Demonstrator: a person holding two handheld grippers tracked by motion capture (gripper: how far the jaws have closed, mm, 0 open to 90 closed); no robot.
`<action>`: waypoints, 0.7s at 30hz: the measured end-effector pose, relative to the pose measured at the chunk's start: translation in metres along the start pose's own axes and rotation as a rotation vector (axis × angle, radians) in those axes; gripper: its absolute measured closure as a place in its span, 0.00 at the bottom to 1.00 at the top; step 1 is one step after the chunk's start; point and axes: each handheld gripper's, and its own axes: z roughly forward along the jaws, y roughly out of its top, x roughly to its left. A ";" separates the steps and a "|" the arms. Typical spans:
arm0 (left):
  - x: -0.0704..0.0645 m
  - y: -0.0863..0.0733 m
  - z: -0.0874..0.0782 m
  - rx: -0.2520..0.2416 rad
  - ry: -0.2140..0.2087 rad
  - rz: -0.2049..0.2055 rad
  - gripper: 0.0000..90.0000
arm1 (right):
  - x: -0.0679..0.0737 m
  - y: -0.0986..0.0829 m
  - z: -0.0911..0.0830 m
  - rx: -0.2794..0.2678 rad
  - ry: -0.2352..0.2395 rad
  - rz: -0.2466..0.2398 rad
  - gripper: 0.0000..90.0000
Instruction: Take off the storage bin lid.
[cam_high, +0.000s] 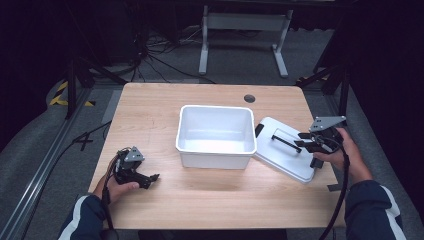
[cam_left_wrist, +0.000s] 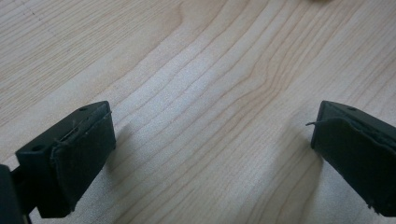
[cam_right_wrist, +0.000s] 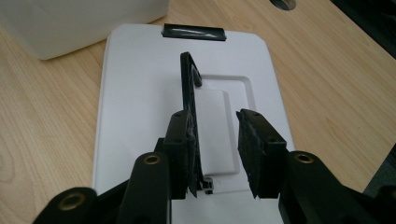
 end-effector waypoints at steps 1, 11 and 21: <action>0.000 0.000 0.000 0.000 0.000 0.000 0.00 | 0.001 -0.001 -0.002 -0.009 0.001 0.000 0.71; -0.001 -0.001 0.000 -0.007 0.012 -0.001 0.01 | 0.021 -0.018 -0.018 -0.063 -0.028 0.009 0.62; -0.005 -0.004 -0.003 0.000 0.008 -0.007 0.01 | 0.040 -0.047 -0.022 -0.108 -0.037 0.048 0.50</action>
